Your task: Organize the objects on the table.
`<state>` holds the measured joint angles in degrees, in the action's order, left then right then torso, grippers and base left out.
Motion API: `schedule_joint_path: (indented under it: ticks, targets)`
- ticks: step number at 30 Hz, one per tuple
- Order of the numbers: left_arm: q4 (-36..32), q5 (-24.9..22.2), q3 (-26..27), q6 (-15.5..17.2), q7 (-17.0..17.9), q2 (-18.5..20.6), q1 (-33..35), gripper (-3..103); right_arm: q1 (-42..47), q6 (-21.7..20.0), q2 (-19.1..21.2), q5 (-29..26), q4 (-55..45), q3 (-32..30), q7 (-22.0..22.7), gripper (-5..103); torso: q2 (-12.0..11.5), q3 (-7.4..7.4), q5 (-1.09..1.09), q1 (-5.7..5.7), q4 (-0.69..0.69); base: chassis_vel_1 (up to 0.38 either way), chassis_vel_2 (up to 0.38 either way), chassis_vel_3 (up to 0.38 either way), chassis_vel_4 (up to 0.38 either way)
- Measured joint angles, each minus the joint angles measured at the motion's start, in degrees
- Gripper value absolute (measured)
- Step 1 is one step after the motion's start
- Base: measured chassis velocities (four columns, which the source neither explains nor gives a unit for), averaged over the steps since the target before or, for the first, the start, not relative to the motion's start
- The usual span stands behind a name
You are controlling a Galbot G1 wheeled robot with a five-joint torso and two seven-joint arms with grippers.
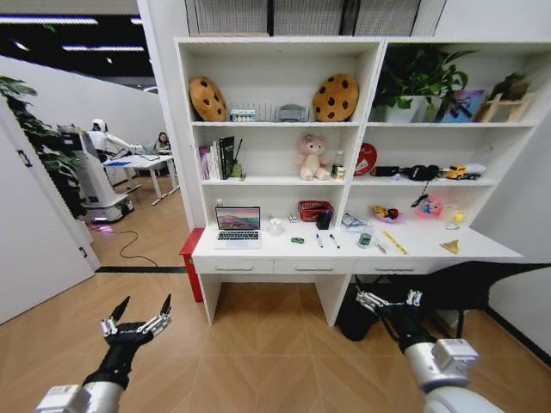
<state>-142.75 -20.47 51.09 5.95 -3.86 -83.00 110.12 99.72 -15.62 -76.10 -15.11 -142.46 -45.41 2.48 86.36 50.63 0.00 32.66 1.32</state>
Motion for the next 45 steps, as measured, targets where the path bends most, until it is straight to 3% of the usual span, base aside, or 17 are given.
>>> schedule_joint_path:
  ticks: [17,23,27,45]
  targets:
    - [0.55,-0.54,0.1,0.0,-0.01,0.6,-0.48,100,0.18,-0.01,-0.13,0.01,0.04,-0.28,-0.02,100,0.0,0.0,0.0,0.0,0.05,-0.095,0.101,0.057,-0.089]
    - [0.64,-0.67,0.18,0.0,0.0,0.6,-0.51,100,0.17,-0.08,-0.07,0.0,0.09,-0.3,-0.12,100,0.02,-0.01,0.05,-0.03,-0.05,-0.112,0.115,0.253,-0.079]
    - [0.7,-0.68,0.16,0.0,-0.02,0.61,-0.54,100,0.21,-0.11,-0.09,0.0,0.2,-0.3,-0.13,100,0.0,0.0,0.01,0.0,0.03,-0.152,0.078,0.135,-0.15]
    - [0.92,-0.59,0.03,-0.12,-0.1,0.43,-0.57,100,0.09,-0.1,-0.02,-0.01,0.55,-0.16,-0.16,100,0.0,0.0,-0.01,0.0,0.01,-0.124,0.141,0.131,-0.131]
